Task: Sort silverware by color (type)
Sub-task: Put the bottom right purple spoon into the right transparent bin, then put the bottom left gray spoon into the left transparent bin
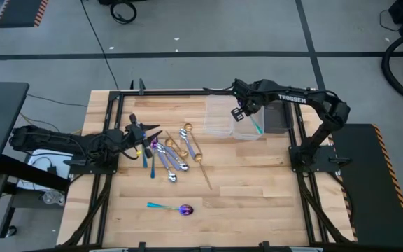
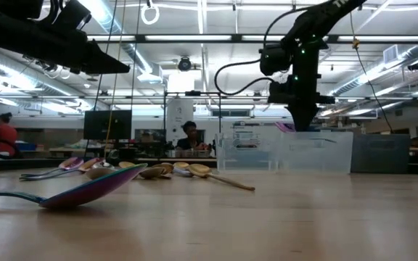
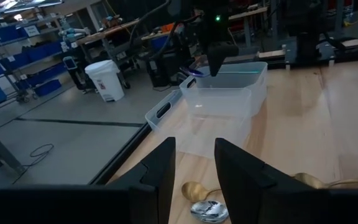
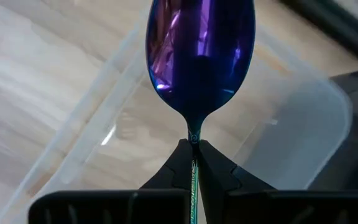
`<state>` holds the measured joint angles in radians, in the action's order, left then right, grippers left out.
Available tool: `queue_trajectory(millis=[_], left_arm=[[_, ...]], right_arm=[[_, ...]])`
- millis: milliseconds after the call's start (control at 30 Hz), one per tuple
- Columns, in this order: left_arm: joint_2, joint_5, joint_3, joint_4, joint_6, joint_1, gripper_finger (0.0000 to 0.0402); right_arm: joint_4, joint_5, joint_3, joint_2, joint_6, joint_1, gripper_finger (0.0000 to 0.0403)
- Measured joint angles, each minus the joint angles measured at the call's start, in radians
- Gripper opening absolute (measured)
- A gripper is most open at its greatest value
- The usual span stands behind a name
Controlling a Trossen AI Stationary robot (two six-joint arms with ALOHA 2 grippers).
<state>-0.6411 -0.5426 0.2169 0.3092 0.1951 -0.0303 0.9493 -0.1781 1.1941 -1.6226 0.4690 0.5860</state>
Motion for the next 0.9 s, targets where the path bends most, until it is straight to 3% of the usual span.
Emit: queue_trajectory(millis=[267,633,900], left_arm=[[0.0,0.025,0.0,0.0,-0.001,0.0,0.0121],[0.0,0.026,0.0,-0.004,-0.034,0.0,0.0121],[0.002,0.106,0.0,-0.17,-0.192,-0.021,0.0121]], right_arm=[[-0.059,0.077,-0.056,0.0,-0.009,0.032,0.0053],[-0.066,0.098,-0.062,0.0,-0.038,0.034,0.012],[-0.129,0.062,0.008,0.08,-0.162,-0.021,0.0131]])
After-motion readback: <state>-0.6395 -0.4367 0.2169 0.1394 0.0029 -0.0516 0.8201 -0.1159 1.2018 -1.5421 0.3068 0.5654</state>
